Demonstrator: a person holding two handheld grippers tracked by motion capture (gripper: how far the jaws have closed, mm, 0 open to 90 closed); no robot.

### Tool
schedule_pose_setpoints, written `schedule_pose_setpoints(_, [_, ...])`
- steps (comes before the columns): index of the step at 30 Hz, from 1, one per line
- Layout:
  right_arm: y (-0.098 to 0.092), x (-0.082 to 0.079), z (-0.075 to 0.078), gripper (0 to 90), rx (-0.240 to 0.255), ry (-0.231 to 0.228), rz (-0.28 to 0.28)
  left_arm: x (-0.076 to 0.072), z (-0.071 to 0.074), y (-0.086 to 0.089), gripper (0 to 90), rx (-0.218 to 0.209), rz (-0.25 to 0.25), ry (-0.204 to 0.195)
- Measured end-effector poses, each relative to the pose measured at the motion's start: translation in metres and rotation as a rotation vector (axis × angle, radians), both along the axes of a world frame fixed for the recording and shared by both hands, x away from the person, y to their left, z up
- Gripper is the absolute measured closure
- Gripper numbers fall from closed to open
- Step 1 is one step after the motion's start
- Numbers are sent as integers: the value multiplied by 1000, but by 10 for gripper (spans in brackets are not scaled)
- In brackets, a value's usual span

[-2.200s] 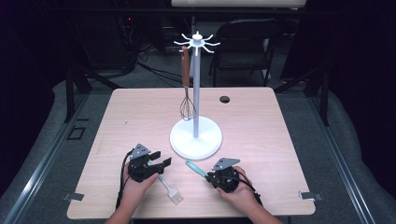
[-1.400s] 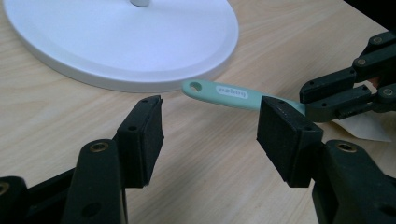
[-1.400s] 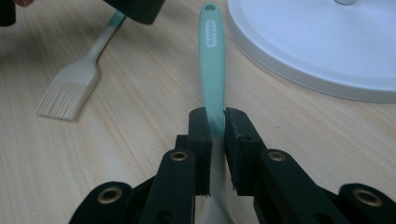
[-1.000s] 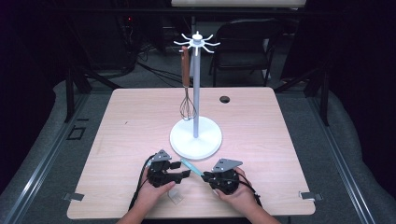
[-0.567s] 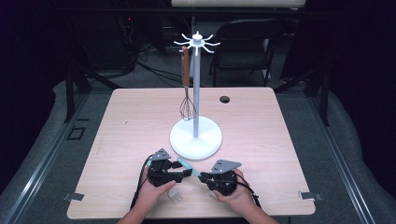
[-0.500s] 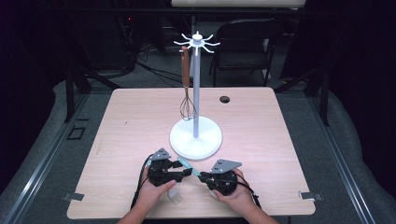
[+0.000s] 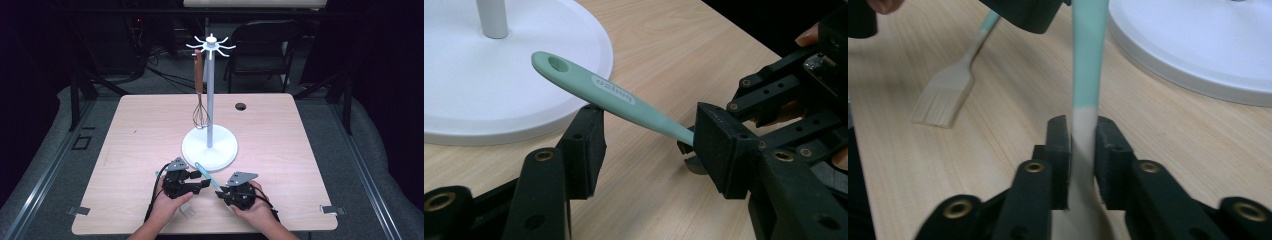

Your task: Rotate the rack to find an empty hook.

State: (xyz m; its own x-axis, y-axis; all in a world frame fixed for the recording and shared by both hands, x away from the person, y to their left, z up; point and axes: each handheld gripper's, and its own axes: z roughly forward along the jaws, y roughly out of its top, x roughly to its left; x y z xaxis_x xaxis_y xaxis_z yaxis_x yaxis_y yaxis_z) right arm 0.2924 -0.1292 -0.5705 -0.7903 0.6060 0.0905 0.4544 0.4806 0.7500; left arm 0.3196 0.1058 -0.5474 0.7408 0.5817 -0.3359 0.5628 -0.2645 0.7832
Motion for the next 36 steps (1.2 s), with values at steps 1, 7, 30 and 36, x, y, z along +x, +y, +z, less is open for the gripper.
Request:
schedule_pose_setpoints(1, [-1, 1, 0, 797, 9, 7, -2, 0, 0, 0, 469, 1, 6, -6])
schedule_pose_setpoints(7, [1, -1, 5, 808, 24, -28, -7, 0, 5, -3, 509, -26, 10, -6])
schedule_pose_setpoints(30, [6, -4, 27, 813, 118, -175, -58, -9, 33, -20, 783, -83, -69, -59])
schedule_pose_setpoints(36, [5, -4, 27, 813, 123, -183, -62, -6, 32, -21, 832, -74, -73, -46])
